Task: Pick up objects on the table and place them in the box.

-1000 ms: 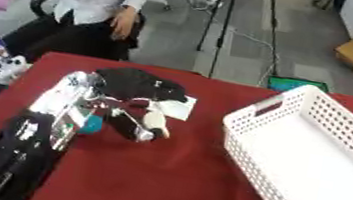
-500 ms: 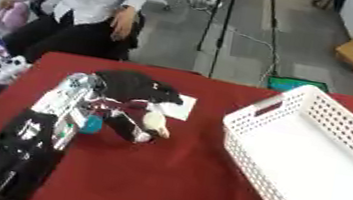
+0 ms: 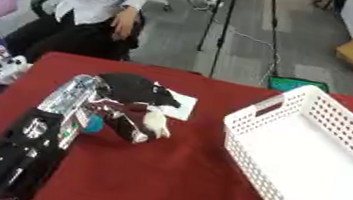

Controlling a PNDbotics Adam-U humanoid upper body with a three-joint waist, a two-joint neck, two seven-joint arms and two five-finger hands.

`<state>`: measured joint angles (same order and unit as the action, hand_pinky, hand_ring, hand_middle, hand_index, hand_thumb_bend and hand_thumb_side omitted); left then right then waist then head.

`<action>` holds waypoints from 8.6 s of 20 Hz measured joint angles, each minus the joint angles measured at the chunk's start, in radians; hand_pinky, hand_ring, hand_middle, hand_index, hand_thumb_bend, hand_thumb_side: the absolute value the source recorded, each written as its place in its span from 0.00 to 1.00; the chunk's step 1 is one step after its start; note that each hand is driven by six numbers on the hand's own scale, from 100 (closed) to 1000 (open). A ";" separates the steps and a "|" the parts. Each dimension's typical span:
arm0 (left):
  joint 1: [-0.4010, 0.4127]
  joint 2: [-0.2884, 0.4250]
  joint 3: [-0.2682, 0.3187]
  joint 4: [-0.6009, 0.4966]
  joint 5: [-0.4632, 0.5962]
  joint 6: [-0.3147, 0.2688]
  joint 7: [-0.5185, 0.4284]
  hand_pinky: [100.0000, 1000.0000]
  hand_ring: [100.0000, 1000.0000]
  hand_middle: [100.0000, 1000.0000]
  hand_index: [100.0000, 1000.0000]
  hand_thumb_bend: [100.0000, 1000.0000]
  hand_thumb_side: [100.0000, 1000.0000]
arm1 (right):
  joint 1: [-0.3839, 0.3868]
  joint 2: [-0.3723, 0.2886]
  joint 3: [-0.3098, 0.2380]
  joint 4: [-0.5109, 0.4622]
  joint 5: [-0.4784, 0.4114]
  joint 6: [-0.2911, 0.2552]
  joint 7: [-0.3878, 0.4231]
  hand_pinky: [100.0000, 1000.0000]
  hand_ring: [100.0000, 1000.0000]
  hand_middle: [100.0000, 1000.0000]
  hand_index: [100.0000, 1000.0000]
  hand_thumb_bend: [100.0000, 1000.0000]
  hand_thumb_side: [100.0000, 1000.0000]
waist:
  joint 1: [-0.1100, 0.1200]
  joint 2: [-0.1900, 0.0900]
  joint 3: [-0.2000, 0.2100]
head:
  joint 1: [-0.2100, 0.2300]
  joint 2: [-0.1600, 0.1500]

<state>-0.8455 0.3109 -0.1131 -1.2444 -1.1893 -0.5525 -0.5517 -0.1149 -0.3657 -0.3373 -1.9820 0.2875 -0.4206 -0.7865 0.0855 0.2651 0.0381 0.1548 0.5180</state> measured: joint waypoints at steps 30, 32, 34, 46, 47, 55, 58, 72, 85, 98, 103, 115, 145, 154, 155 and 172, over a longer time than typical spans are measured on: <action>-0.071 -0.021 0.020 0.127 -0.131 -0.003 0.003 0.62 0.82 0.93 1.00 0.38 0.44 | -0.008 0.000 0.012 0.000 -0.005 -0.002 0.002 0.73 0.64 0.63 0.67 0.00 0.87 | 0.005 0.012 -0.019 | 0.021 -0.018; -0.074 -0.021 0.021 0.125 -0.148 -0.009 0.009 0.62 0.82 0.93 1.00 0.38 0.44 | -0.008 0.000 0.012 0.000 -0.005 -0.002 0.002 0.73 0.64 0.63 0.67 0.00 0.87 | 0.005 0.012 -0.019 | 0.021 -0.018; -0.077 -0.021 0.021 0.124 -0.162 -0.015 0.015 0.64 0.83 0.93 1.00 0.39 0.44 | -0.008 0.000 0.012 0.000 -0.005 -0.002 0.002 0.73 0.64 0.63 0.67 0.00 0.87 | 0.005 0.012 -0.019 | 0.021 -0.019; -0.102 -0.021 0.004 0.137 -0.335 -0.075 0.075 0.73 0.87 0.93 1.00 0.53 0.45 | -0.010 0.000 0.019 0.000 -0.005 -0.002 0.002 0.73 0.64 0.63 0.67 0.00 0.86 | 0.011 0.018 -0.025 | 0.029 -0.026; -0.105 -0.021 0.001 0.141 -0.349 -0.081 0.081 0.73 0.87 0.93 1.00 0.53 0.45 | -0.010 0.000 0.019 0.000 -0.005 -0.002 0.002 0.73 0.64 0.63 0.67 0.00 0.86 | 0.012 0.018 -0.025 | 0.029 -0.026; -0.113 -0.025 -0.019 0.190 -0.463 -0.126 0.126 0.72 0.86 0.92 0.97 0.55 0.48 | -0.017 0.000 0.024 0.000 -0.005 -0.002 0.002 0.73 0.64 0.63 0.67 0.00 0.86 | 0.016 0.021 -0.029 | 0.030 -0.027; -0.113 -0.030 -0.019 0.213 -0.496 -0.139 0.139 0.72 0.86 0.92 0.97 0.55 0.49 | -0.017 0.000 0.024 0.000 -0.005 -0.001 0.001 0.73 0.64 0.63 0.67 0.00 0.86 | 0.016 0.022 -0.029 | 0.030 -0.027; -0.121 -0.038 -0.006 0.275 -0.584 -0.186 0.185 0.67 0.82 0.86 0.96 0.37 0.38 | -0.017 0.000 0.025 0.000 -0.005 -0.001 0.001 0.73 0.64 0.63 0.67 0.00 0.84 | 0.016 0.024 -0.032 | 0.033 -0.027; -0.123 -0.041 -0.006 0.288 -0.553 -0.213 0.213 0.63 0.79 0.85 0.97 0.21 0.31 | -0.018 0.000 0.030 0.000 -0.005 -0.001 0.001 0.73 0.64 0.63 0.67 0.00 0.84 | 0.016 0.025 -0.032 | 0.036 -0.028; -0.140 -0.047 -0.006 0.295 -0.519 -0.201 0.201 0.54 0.76 0.82 0.94 0.20 0.27 | -0.024 0.000 0.031 0.000 -0.008 -0.003 0.003 0.73 0.64 0.63 0.67 0.00 0.84 | 0.018 0.025 -0.034 | 0.039 -0.031; -0.142 -0.047 -0.004 0.294 -0.532 -0.193 0.193 0.60 0.77 0.82 0.93 0.40 0.30 | -0.026 0.000 0.031 0.000 -0.009 -0.007 0.007 0.73 0.64 0.63 0.67 0.00 0.84 | 0.018 0.025 -0.037 | 0.039 -0.031; -0.148 -0.047 -0.001 0.290 -0.627 -0.220 0.220 0.53 0.73 0.80 0.87 0.35 0.27 | -0.026 0.000 0.032 0.000 -0.017 -0.011 0.011 0.73 0.64 0.63 0.67 0.00 0.83 | 0.019 0.026 -0.038 | 0.044 -0.032; -0.159 -0.048 -0.001 0.337 -0.561 -0.222 0.222 0.45 0.65 0.63 0.69 0.22 0.20 | -0.026 0.000 0.030 0.000 -0.028 -0.011 0.011 0.73 0.64 0.63 0.67 0.00 0.81 | 0.019 0.026 -0.042 | 0.048 -0.042; -0.166 -0.048 -0.001 0.336 -0.530 -0.206 0.206 0.46 0.63 0.59 0.67 0.21 0.17 | -0.026 0.000 0.030 0.000 -0.031 -0.011 0.011 0.73 0.64 0.63 0.67 0.00 0.81 | 0.020 0.026 -0.044 | 0.051 -0.046; -0.166 -0.048 -0.001 0.336 -0.528 -0.205 0.205 0.46 0.63 0.59 0.67 0.21 0.17 | -0.026 0.000 0.030 0.000 -0.031 -0.012 0.012 0.73 0.64 0.63 0.67 0.00 0.81 | 0.020 0.026 -0.044 | 0.051 -0.046; -0.177 -0.047 -0.001 0.333 -0.537 -0.203 0.203 0.43 0.56 0.52 0.58 0.18 0.14 | -0.026 0.000 0.028 0.000 -0.035 -0.016 0.016 0.73 0.64 0.63 0.66 0.00 0.81 | 0.022 0.026 -0.044 | 0.051 -0.053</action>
<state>-1.0222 0.2634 -0.1143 -0.9112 -1.7263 -0.7551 -0.3492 -0.1412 -0.3660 -0.3095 -1.9820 0.2527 -0.4363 -0.7708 0.1079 0.2911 -0.0057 0.2056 0.4651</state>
